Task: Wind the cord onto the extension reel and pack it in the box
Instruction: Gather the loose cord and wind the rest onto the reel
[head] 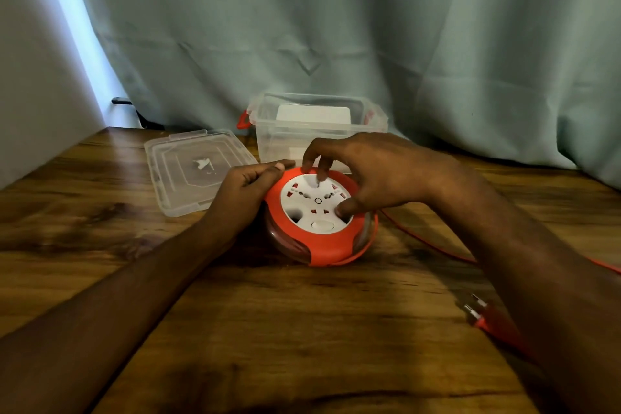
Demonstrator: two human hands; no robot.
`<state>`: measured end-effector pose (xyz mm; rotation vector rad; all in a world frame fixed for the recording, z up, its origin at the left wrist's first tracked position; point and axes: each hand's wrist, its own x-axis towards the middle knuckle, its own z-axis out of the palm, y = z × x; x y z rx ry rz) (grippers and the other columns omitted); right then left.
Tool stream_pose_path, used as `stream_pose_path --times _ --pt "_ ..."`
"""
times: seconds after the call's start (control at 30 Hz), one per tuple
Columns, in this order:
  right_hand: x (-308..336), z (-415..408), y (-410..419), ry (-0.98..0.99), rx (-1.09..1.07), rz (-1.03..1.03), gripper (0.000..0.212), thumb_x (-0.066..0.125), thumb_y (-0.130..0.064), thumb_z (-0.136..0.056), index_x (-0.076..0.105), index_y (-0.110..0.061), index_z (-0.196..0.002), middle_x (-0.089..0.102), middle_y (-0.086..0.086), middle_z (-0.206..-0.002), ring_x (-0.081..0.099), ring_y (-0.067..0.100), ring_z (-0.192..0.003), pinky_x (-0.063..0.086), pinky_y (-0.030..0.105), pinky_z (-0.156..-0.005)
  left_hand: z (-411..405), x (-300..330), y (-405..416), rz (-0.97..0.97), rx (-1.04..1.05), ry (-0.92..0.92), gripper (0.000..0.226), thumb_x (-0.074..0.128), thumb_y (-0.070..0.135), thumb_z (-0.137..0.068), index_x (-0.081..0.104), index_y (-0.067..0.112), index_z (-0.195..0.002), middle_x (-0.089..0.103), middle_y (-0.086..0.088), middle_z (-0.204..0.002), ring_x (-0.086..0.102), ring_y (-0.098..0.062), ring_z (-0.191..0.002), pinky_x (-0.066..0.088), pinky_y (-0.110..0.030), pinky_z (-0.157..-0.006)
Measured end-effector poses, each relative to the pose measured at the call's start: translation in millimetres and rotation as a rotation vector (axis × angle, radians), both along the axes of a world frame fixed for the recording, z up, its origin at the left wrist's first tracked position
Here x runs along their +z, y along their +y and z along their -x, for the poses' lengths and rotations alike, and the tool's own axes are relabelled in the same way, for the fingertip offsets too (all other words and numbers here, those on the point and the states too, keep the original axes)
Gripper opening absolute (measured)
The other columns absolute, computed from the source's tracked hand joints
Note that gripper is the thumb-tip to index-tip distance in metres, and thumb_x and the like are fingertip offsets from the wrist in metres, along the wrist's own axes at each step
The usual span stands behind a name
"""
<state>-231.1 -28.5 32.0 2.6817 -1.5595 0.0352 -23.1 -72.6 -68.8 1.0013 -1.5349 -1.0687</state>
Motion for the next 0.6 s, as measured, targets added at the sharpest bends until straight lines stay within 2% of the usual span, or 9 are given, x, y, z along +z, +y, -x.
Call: stream_pose_path --times 0.1,0.23,0.33,0.43,0.5,0.6 --pt "0.1 -3.5 1.8 0.022 0.02 -0.027 0.088 0.089 -0.038 -0.075 0.036 -0.043 -0.144 0.063 -0.021 -0.135 0.057 0.009 -0.112 0.052 0.035 -0.084 0.6 0.2 0.9 -0.007 0.004 0.006 0.024 0.051 0.029 -0.106 0.075 0.027 -0.107 0.081 0.001 -0.093 0.078 -0.018 -0.087 0.063 -0.03 -0.077" --pt "-2.7 -6.5 2.2 -0.01 0.033 -0.061 0.082 0.09 -0.029 -0.072 0.038 -0.042 -0.134 0.066 -0.016 -0.13 0.061 0.014 -0.11 0.054 0.034 -0.076 1.1 -0.1 0.5 -0.014 0.02 -0.007 0.025 0.052 0.03 -0.106 0.075 0.021 -0.112 0.081 -0.002 -0.093 0.078 -0.02 -0.084 0.063 -0.034 -0.078" --pt "-2.3 -8.2 3.1 -0.007 0.036 -0.047 0.081 0.093 -0.036 -0.067 0.037 -0.039 -0.125 0.07 -0.015 -0.124 0.062 0.016 -0.107 0.055 0.039 -0.079 1.0 -1.0 0.0 -0.009 0.012 -0.013 0.026 0.052 0.03 -0.105 0.074 0.023 -0.118 0.081 -0.001 -0.098 0.078 -0.018 -0.086 0.064 -0.032 -0.078" --pt "-4.6 -8.6 2.6 0.023 0.04 0.018 0.079 0.092 -0.048 -0.064 0.036 -0.037 -0.119 0.071 -0.014 -0.108 0.061 0.015 -0.099 0.049 0.033 -0.07 1.1 -1.4 0.1 0.003 0.004 -0.003 0.026 0.052 0.03 -0.105 0.075 0.024 -0.116 0.081 0.001 -0.099 0.078 -0.017 -0.088 0.064 -0.031 -0.078" --pt "-7.3 -11.5 4.6 0.031 0.042 0.062 0.071 0.086 -0.059 -0.065 0.038 -0.038 -0.113 0.06 -0.018 -0.089 0.058 0.014 -0.091 0.041 0.027 -0.063 0.9 -1.0 1.0 0.024 0.002 -0.003 0.024 0.052 0.029 -0.106 0.076 0.027 -0.11 0.081 0.001 -0.097 0.078 -0.018 -0.087 0.064 -0.03 -0.078" --pt "-10.6 -17.6 7.3 0.049 0.047 0.103 0.052 0.078 -0.068 -0.07 0.039 -0.039 -0.087 0.041 -0.022 -0.075 0.047 0.008 -0.079 0.028 0.021 -0.057 1.2 -0.9 2.6 0.047 0.004 0.023 0.024 0.053 0.025 -0.105 0.076 0.03 -0.103 0.081 0.004 -0.094 0.078 -0.017 -0.088 0.063 -0.029 -0.08"
